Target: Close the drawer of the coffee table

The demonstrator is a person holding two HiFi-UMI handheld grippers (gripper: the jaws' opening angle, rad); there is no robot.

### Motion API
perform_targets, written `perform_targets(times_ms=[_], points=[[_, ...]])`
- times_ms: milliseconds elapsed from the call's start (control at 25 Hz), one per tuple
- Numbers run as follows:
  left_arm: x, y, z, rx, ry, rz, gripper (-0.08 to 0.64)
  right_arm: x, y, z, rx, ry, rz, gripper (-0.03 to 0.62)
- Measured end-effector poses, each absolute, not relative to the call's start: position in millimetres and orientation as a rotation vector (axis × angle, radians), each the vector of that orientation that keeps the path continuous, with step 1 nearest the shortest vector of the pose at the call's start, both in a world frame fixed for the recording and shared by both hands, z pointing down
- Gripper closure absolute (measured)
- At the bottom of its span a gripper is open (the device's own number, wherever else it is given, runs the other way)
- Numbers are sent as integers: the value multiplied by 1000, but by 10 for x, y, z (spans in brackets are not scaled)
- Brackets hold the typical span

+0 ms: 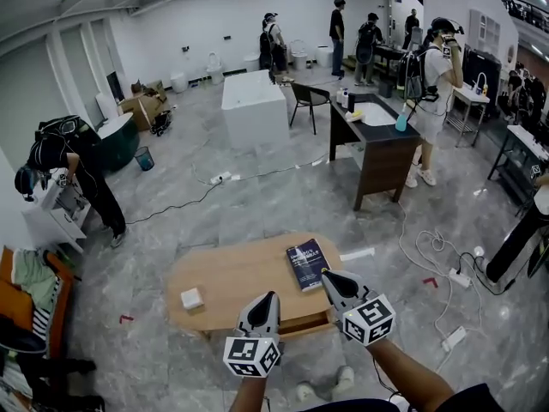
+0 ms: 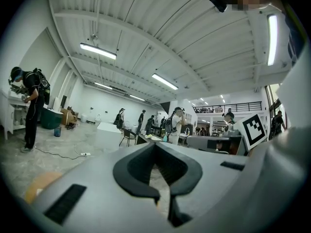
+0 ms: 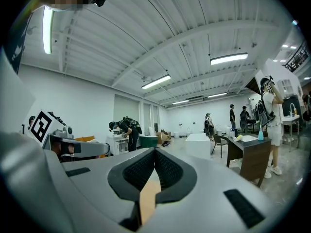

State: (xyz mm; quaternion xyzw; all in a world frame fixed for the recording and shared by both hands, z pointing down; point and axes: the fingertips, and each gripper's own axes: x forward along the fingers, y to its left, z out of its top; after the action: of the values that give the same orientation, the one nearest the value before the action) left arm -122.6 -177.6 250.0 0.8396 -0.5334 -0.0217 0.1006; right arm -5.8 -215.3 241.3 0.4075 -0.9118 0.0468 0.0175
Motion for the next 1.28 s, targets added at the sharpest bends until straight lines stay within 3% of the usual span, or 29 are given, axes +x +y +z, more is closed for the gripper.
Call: perform_targets(times_ms=[1280], points=[[-1021,-2018,3184,2295,-1680,-4,557,337,-2601,2911,1160,-2798,257,581]])
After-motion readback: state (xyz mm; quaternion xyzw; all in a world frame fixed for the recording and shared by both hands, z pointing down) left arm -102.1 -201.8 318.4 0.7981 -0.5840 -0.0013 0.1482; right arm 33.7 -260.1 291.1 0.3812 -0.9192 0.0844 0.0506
